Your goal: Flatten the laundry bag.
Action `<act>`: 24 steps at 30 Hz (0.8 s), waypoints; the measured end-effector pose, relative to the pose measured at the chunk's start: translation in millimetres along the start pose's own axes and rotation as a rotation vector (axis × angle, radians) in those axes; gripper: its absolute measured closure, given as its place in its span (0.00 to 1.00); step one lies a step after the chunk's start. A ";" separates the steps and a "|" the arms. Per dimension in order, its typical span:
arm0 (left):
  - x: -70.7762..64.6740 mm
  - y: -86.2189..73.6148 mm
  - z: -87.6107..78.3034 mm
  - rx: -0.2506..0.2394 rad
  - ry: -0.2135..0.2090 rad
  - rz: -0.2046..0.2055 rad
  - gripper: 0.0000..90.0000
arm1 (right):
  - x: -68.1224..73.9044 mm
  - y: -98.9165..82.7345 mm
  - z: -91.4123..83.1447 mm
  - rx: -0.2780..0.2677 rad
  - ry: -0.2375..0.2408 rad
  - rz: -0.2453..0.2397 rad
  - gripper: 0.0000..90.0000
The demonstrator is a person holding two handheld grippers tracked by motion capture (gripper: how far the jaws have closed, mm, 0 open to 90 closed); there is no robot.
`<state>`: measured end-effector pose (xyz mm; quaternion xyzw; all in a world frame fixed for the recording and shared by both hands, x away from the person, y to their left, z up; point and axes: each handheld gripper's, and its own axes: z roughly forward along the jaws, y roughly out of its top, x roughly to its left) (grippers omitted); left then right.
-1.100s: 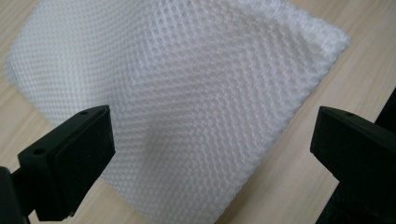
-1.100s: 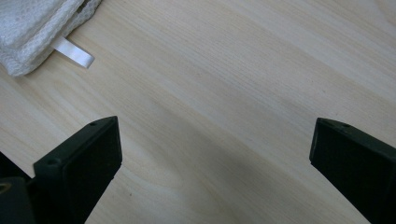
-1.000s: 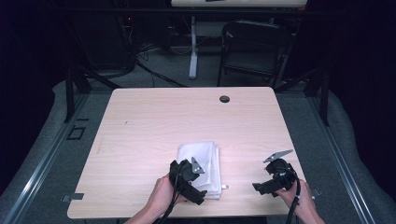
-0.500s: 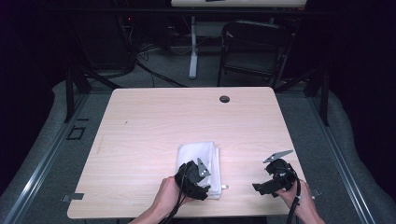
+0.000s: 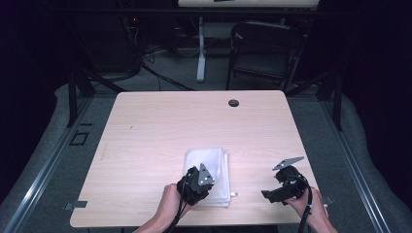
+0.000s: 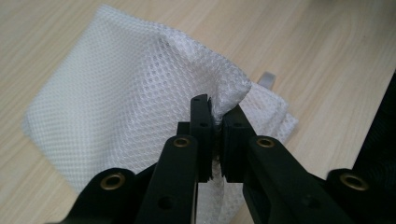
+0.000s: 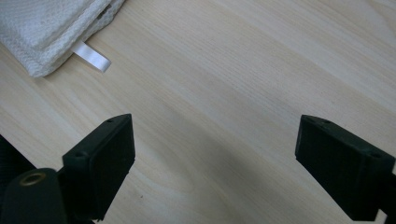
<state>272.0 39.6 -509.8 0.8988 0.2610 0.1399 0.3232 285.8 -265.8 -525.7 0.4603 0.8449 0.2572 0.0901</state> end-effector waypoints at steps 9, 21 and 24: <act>10.1 -5.0 -17.0 -0.063 0.016 -0.057 0.97 | 3.2 4.2 -2.2 0.031 0.007 -0.032 0.27; 26.5 -15.7 -37.6 -0.103 0.028 -0.129 0.97 | 18.6 19.7 -1.7 -0.001 0.028 -0.053 0.69; 30.5 -17.7 -41.6 -0.105 0.028 -0.140 0.97 | 24.5 26.0 0.9 -0.022 0.041 -0.066 0.80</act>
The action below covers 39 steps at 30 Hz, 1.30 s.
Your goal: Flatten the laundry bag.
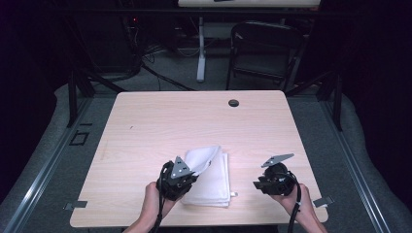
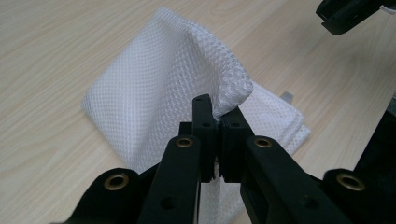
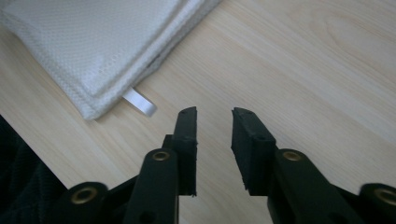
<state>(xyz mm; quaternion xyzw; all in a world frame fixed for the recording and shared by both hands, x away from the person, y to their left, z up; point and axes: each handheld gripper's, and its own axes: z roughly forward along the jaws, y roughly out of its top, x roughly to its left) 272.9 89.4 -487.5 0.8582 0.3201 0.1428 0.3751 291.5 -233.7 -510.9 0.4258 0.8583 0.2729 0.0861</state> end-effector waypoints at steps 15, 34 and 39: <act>14.1 -8.9 -11.1 -0.010 0.037 -0.062 0.97 | 23.7 40.3 34.0 0.029 0.022 -0.067 0.96; 32.9 -30.1 -24.3 0.015 0.084 -0.129 0.97 | 34.5 63.1 75.1 0.080 0.041 -0.077 0.98; 37.0 -32.9 -27.9 0.017 0.088 -0.139 0.97 | 35.4 61.8 79.7 0.079 0.069 -0.056 0.98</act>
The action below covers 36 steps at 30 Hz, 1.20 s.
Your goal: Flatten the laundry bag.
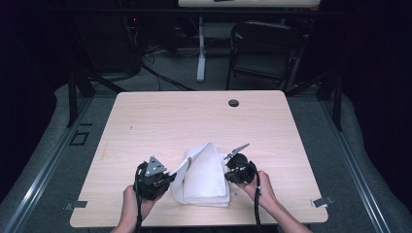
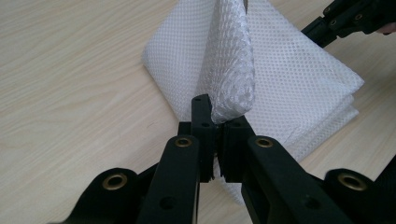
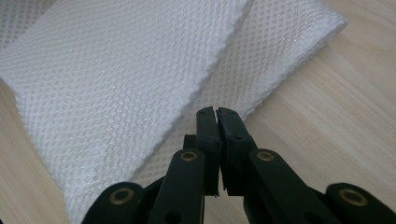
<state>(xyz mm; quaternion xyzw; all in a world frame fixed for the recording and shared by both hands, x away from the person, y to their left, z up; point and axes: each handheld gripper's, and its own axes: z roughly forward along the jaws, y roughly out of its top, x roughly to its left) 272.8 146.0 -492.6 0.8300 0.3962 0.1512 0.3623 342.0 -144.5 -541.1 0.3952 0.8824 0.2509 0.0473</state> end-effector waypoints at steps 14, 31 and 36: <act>5.8 -3.7 0.1 0.018 0.014 -0.006 0.96 | 0.1 -4.5 9.4 0.004 0.035 -0.011 1.00; 18.4 -11.9 -3.6 0.059 0.029 -0.014 0.97 | 3.9 -5.8 10.2 0.021 -0.003 -0.032 1.00; 18.9 -13.0 -1.6 0.071 0.030 -0.020 0.97 | 1.2 -6.7 8.5 0.031 -0.014 -0.031 1.00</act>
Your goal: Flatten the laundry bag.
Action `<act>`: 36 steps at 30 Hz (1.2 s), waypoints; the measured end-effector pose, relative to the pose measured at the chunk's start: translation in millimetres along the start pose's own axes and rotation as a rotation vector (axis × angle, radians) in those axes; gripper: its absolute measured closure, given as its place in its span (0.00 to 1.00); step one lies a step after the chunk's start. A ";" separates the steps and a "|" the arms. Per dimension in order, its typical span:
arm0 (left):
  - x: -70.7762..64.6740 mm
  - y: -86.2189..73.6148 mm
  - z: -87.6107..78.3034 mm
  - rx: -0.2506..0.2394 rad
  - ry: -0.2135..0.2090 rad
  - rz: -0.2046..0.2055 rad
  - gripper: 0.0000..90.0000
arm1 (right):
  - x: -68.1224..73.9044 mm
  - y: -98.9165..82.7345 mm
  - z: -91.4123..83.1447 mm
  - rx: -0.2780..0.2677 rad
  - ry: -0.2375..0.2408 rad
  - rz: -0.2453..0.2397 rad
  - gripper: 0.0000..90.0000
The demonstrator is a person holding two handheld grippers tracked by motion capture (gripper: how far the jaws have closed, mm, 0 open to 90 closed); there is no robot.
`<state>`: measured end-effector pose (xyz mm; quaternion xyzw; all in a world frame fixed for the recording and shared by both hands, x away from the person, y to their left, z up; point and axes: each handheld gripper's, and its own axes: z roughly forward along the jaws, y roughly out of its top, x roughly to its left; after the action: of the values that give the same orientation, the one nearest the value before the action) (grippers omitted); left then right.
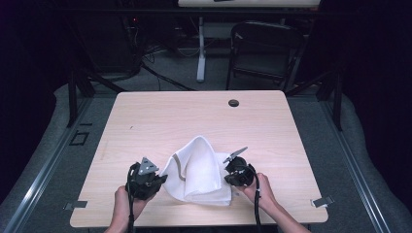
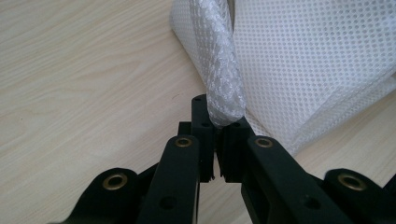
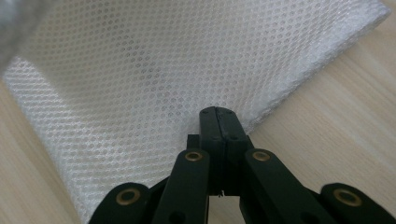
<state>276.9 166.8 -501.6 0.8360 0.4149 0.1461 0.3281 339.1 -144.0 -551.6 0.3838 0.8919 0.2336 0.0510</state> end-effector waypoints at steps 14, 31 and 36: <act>-0.4 -1.2 5.4 0.034 0.003 0.011 0.96 | -11.8 -6.1 -4.7 0.004 -0.021 0.040 1.00; -7.2 -3.2 21.3 0.090 -0.033 0.033 0.97 | -30.3 -14.3 -15.2 0.056 -0.046 0.055 1.00; -11.8 -3.7 26.7 0.116 -0.063 0.032 0.97 | -31.4 -18.1 -13.5 0.004 -0.050 0.102 1.00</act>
<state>281.2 147.7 -523.6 0.8644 0.3986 0.1008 0.2894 345.4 -182.1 -550.7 0.4348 0.8700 0.2244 0.0605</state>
